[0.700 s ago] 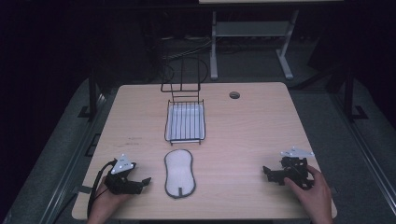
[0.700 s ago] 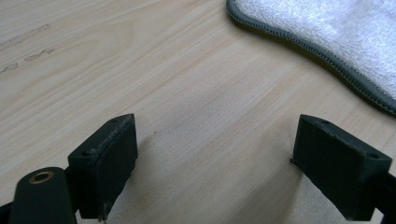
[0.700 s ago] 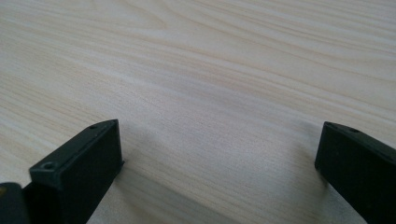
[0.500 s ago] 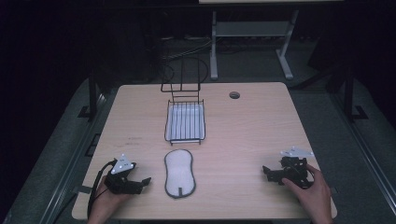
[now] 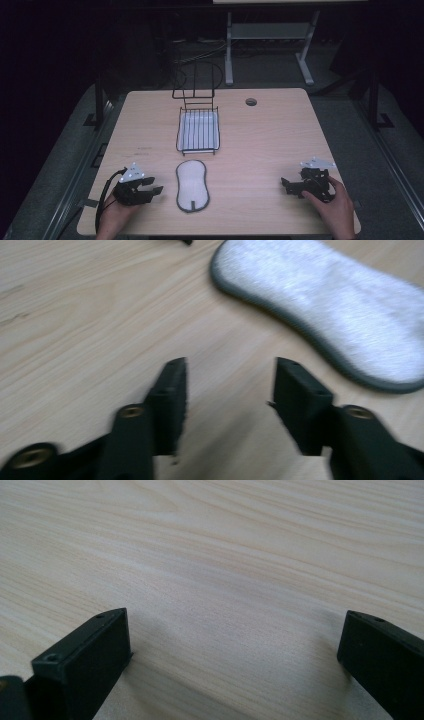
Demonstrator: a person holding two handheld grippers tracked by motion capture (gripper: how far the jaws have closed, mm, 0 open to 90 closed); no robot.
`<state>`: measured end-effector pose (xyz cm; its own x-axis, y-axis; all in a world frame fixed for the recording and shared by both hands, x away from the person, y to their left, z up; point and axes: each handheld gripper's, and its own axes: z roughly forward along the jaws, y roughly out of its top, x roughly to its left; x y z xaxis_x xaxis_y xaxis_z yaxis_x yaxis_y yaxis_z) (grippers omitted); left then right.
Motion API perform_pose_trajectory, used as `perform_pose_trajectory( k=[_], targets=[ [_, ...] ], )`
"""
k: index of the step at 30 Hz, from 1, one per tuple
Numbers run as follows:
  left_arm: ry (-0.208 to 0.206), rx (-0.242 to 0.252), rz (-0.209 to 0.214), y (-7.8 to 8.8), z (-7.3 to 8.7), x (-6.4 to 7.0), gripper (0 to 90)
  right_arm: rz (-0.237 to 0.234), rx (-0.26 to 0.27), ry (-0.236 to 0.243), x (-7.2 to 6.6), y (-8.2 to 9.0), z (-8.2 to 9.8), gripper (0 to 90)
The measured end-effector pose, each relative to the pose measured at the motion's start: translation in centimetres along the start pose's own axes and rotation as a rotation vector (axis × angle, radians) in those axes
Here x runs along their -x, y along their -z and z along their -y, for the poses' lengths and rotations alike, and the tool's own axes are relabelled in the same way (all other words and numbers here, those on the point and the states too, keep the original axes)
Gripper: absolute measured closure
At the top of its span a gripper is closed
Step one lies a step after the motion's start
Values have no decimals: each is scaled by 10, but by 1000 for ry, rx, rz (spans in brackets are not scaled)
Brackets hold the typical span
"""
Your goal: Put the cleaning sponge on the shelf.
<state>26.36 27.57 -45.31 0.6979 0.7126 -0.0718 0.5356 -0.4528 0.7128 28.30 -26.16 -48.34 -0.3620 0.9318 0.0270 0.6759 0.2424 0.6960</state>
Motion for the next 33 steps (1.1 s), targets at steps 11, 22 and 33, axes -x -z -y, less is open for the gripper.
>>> perform_pose_trajectory(
  k=[11,22,33],
  targets=[
    [-27,38,119,-5,-23,18,898,1,1,0,0,0,0,1],
    [-82,-12,205,-30,-34,41,898,1,1,0,0,0,0,2],
    [-107,-37,251,-44,-39,56,898,1,0,0,0,0,0,2]
  ],
)
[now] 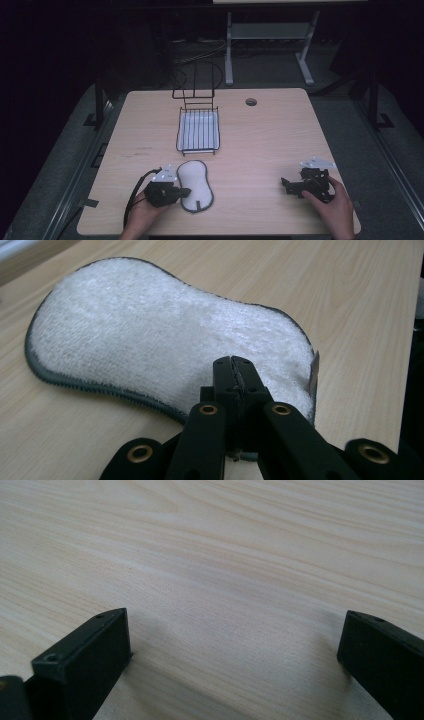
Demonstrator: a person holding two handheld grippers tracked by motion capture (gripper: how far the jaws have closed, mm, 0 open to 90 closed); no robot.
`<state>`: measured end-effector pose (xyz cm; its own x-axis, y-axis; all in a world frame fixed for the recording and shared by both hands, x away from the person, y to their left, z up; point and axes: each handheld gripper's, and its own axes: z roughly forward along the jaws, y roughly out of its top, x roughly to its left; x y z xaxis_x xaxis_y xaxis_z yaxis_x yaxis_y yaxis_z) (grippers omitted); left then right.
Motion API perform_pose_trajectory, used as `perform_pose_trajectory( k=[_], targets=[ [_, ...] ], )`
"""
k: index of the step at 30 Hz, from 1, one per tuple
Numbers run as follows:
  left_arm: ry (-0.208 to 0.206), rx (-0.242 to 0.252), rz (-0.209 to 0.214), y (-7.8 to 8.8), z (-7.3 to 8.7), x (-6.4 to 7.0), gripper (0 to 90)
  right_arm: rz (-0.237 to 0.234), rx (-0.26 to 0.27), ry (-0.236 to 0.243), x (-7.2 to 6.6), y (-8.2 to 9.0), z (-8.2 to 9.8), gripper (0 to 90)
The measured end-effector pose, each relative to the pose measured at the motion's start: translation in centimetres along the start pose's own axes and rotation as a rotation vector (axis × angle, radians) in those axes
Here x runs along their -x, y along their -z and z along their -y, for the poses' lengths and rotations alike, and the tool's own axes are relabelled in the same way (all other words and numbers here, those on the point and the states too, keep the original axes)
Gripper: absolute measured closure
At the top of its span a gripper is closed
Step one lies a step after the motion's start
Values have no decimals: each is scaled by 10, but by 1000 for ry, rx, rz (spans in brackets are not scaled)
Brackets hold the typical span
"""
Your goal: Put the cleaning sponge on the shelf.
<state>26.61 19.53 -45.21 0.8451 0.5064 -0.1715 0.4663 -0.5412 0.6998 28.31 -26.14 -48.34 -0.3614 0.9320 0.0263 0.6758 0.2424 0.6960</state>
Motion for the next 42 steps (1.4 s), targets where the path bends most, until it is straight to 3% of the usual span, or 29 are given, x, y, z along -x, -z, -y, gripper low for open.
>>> perform_pose_trajectory(
  k=[13,20,30,36,42],
  targets=[
    [-27,10,37,-11,-15,9,898,0,0,0,0,0,0,1],
    [-47,24,-14,-8,-33,-7,898,0,0,-1,0,0,0,2],
    [-54,26,-102,-15,-53,-39,898,1,0,-1,0,0,0,2],
    [-40,17,-119,-22,-54,-49,898,1,0,-1,0,0,0,1],
    [-28,-24,-150,-27,-51,-58,898,1,0,-1,0,0,0,2]
  ],
)
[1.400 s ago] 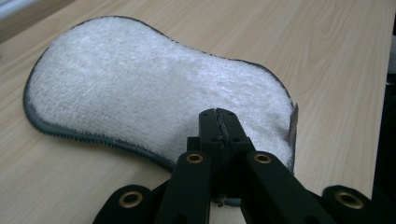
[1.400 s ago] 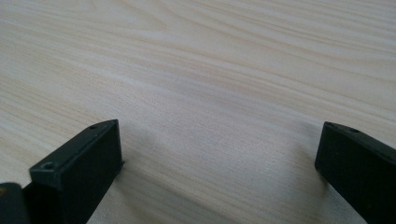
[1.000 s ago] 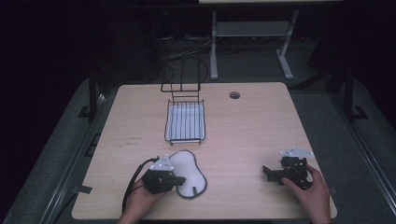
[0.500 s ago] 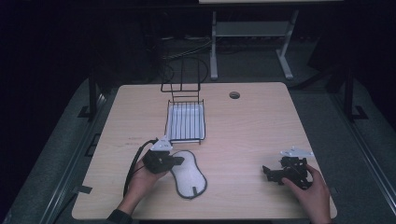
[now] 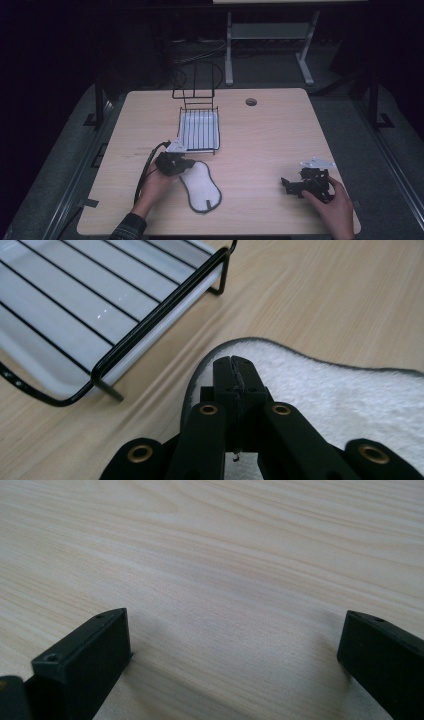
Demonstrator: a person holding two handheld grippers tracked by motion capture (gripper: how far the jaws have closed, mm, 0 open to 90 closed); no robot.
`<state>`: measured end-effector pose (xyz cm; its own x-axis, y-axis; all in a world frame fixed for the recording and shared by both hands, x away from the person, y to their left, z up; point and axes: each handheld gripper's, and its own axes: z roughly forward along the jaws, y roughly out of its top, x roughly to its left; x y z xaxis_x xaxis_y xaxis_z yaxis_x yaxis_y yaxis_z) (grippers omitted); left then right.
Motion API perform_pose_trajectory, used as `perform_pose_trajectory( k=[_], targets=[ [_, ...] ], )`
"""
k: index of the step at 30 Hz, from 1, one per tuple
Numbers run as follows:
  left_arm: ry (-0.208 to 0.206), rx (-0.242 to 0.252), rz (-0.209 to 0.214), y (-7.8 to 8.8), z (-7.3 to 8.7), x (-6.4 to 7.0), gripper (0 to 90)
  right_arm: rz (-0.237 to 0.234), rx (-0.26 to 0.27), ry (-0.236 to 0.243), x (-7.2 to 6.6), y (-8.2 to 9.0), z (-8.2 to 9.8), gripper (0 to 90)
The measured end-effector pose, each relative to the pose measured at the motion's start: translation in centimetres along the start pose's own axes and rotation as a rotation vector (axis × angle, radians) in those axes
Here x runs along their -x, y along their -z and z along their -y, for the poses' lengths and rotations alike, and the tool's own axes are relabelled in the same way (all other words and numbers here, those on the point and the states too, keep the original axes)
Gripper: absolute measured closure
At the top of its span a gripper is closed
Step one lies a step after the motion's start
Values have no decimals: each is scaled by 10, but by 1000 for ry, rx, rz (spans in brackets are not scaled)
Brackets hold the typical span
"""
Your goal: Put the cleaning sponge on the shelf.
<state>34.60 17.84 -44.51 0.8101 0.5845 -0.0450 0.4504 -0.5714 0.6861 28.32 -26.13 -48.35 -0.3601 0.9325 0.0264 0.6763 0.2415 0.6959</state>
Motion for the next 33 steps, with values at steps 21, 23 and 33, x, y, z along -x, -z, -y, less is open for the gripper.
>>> perform_pose_trajectory(
  k=[21,23,33],
  targets=[
    [40,-40,-56,24,23,-6,899,0,0,0,0,0,0,2],
    [47,-41,-53,27,26,-5,898,0,0,0,0,0,0,2],
    [76,-47,-41,40,39,1,899,0,0,0,0,0,0,2]
  ],
)
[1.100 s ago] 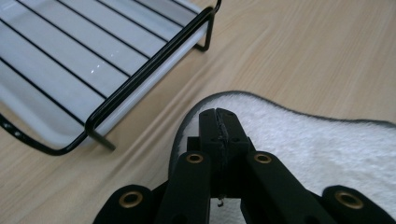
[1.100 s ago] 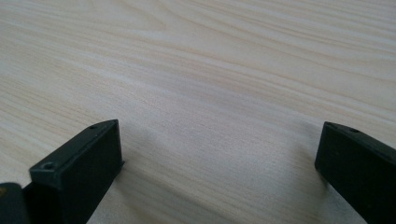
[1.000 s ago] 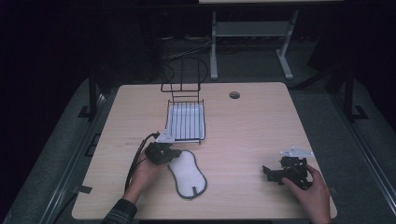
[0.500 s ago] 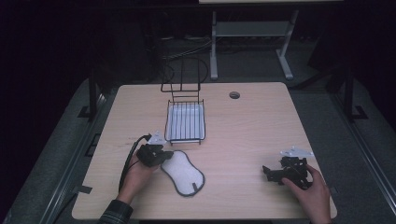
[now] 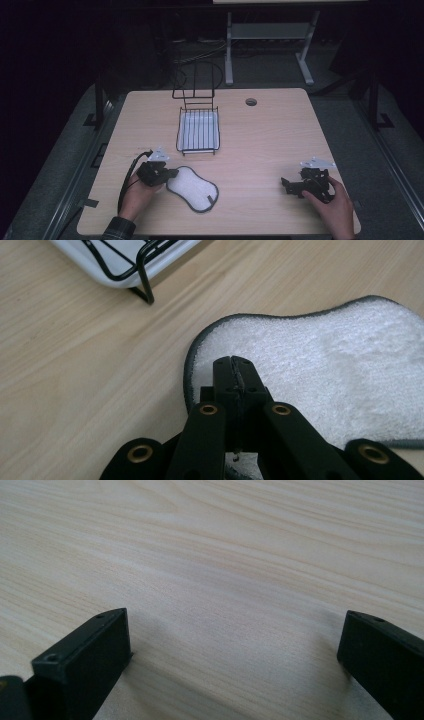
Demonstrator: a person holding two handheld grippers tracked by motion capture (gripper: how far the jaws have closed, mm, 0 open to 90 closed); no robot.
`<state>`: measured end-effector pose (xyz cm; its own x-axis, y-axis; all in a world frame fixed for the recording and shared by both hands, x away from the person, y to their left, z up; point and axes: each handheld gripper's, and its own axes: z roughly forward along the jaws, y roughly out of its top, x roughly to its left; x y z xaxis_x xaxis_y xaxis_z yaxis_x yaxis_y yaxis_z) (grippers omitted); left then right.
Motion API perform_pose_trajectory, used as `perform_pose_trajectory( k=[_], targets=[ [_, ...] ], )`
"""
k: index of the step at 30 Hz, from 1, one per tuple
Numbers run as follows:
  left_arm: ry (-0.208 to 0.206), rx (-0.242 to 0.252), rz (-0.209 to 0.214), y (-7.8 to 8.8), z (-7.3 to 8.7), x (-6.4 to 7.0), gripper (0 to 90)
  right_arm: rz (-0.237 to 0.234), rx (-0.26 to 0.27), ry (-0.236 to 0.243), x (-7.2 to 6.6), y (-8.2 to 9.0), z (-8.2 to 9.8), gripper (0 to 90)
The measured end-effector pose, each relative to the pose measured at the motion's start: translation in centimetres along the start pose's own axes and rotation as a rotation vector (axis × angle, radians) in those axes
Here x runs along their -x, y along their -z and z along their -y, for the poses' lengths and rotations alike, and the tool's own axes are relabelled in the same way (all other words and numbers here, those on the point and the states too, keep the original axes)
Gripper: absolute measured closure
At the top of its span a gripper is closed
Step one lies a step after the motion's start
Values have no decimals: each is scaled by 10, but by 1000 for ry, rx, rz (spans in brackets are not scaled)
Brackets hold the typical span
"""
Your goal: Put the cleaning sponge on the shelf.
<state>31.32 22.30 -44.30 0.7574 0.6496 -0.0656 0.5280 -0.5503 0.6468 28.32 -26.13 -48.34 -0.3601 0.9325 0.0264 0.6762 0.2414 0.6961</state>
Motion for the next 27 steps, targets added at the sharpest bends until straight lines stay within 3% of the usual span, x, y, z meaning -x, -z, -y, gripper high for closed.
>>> perform_pose_trajectory(
  k=[9,15,22,27],
  targets=[
    [39,3,-14,13,14,-4,899,0,0,0,0,0,0,2],
    [90,14,-44,29,33,-10,899,0,0,0,0,0,0,2],
    [111,16,-67,40,44,-13,898,0,0,0,0,0,0,2],
    [92,60,-24,41,33,-4,898,0,0,0,0,0,0,2]
  ],
)
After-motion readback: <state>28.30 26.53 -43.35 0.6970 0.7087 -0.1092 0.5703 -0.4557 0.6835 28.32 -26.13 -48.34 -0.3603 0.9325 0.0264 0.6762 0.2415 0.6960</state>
